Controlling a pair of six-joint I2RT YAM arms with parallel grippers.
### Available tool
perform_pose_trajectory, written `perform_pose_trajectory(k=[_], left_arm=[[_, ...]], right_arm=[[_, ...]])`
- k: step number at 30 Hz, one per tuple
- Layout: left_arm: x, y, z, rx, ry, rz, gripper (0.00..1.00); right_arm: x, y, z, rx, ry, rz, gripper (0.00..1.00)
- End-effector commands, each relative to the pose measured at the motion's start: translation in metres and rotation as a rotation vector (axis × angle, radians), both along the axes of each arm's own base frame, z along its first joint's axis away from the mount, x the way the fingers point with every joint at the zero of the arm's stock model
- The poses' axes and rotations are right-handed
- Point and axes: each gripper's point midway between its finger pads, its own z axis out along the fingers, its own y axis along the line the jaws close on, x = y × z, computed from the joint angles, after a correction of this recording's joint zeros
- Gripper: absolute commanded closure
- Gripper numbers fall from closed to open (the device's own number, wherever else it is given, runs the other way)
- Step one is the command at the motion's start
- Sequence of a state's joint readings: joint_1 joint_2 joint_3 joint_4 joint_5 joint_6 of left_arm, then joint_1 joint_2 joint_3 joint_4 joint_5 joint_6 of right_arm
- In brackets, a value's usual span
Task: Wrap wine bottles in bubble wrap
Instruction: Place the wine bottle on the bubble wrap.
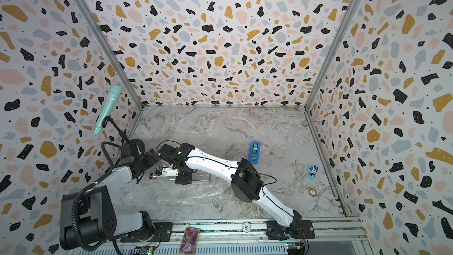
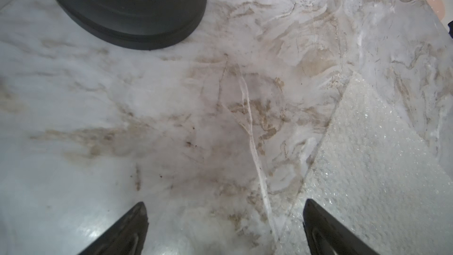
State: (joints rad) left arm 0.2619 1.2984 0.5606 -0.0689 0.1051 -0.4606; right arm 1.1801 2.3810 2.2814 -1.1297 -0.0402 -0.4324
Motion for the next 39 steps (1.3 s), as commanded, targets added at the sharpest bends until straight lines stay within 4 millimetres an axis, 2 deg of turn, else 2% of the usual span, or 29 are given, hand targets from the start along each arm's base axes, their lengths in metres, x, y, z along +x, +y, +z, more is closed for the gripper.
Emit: perform_pose_trajectory(k=[1, 13, 15, 20, 27, 30, 33, 37, 39], left_arm=[[-0.004, 0.002, 0.002, 0.014, -0.003, 0.009, 0.01], [-0.008, 0.003, 0.007, 0.029, -0.01, 0.004, 0.0], [-0.008, 0.003, 0.006, 0.029, -0.01, 0.004, 0.0], [-0.008, 0.003, 0.009, 0.033, -0.012, -0.001, 0.0], [-0.006, 0.003, 0.012, 0.036, -0.017, -0.006, 0.0], [-0.003, 0.003, 0.016, 0.04, -0.026, -0.016, 0.0], [0.0, 0.002, 0.024, 0.044, -0.04, -0.032, 0.0], [0.006, -0.002, 0.04, 0.051, -0.066, -0.079, 0.0], [0.01, -0.008, 0.05, 0.055, -0.082, -0.125, 0.06]], right_arm=[[-0.001, -0.016, 0.021, -0.017, -0.011, -0.029, 0.59], [0.023, -0.026, -0.024, -0.107, -0.009, -0.07, 0.53], [0.026, -0.026, -0.031, -0.113, -0.003, -0.073, 0.49], [0.036, -0.03, -0.042, -0.147, -0.043, -0.077, 0.31], [0.037, -0.021, -0.018, -0.091, -0.105, -0.047, 0.16], [0.038, -0.017, -0.003, -0.056, -0.133, -0.038, 0.12], [0.037, -0.015, 0.017, -0.014, -0.148, -0.037, 0.1], [0.027, -0.014, 0.055, 0.085, -0.149, -0.029, 0.07], [0.021, -0.018, 0.072, 0.147, -0.153, -0.023, 0.07]])
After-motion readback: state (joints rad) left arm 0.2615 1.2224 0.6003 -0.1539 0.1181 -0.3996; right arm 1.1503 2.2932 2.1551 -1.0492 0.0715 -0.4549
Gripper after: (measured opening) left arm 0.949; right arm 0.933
